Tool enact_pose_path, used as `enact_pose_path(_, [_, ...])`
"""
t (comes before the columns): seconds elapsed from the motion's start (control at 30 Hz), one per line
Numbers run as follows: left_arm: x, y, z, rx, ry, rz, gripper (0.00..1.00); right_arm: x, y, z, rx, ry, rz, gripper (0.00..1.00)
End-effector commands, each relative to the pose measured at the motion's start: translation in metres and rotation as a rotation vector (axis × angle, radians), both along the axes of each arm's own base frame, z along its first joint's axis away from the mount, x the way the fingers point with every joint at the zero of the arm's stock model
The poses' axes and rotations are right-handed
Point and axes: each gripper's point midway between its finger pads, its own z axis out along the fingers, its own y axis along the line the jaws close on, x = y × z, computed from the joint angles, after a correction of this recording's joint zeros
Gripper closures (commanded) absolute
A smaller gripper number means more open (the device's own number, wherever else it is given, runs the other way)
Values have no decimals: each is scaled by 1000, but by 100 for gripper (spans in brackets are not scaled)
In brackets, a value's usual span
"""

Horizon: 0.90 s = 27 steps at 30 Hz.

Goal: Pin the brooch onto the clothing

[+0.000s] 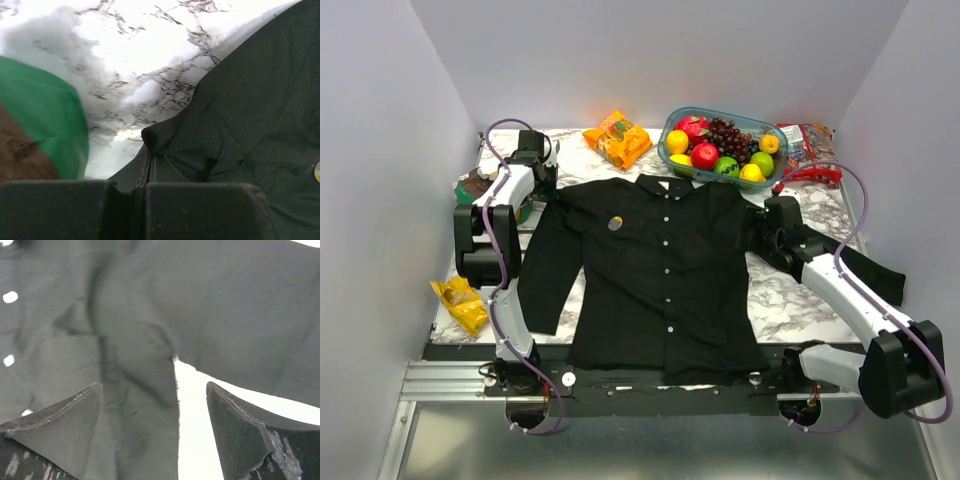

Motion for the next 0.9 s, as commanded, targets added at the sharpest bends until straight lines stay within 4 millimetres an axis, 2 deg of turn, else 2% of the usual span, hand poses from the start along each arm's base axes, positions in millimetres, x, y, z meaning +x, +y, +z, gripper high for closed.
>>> enact_pose_path(0.0, [6, 11, 33, 35, -92, 42, 100, 14, -18, 6, -53, 3, -42, 9])
enact_pose_path(0.03, [7, 23, 34, 29, -93, 76, 100, 15, -19, 6, -58, 5, -48, 9])
enact_pose_path(0.2, [8, 34, 26, 18, -70, 122, 100, 23, -13, 4, -43, 15, -24, 9])
enact_pose_path(0.27, [9, 33, 26, 9, -70, 124, 100, 27, -9, 5, -40, 13, 5, 9])
enact_pose_path(0.3, [9, 30, 29, -4, -74, 120, 97, 32, -6, 5, -38, 18, 15, 9])
enact_pose_path(0.33, [10, 29, 30, -12, -79, 117, 88, 36, -5, 5, -45, 22, 29, 9])
enact_pose_path(0.37, [9, 27, 35, -19, -87, 114, 71, 39, -3, 4, -45, 26, 37, 9])
enact_pose_path(0.43, [8, 18, 38, -44, -101, 91, 60, 51, 1, 1, -53, 42, 52, 9])
enact_pose_path(0.47, [8, 14, 44, -51, -115, 82, 48, 55, 2, -1, -53, 50, 59, 9])
enact_pose_path(0.57, [7, -6, 55, -90, -146, 35, 36, 72, 10, -13, -52, 89, 83, 9])
enact_pose_path(0.6, [8, -8, 59, -98, -163, 25, 35, 75, 12, -16, -50, 101, 91, 9])
enact_pose_path(0.63, [7, -25, 61, -109, -170, -10, 34, 79, 13, -20, -48, 110, 97, 9])
enact_pose_path(0.7, [5, -38, 67, -134, -191, -40, 33, 87, 17, -33, -42, 147, 111, 9])
enact_pose_path(0.77, [2, -59, 68, -207, -193, -82, 33, 92, 16, -46, -53, 192, 108, 11])
enact_pose_path(0.87, [0, -79, 54, -266, -159, -113, 33, 91, 11, -59, -68, 230, 91, 12])
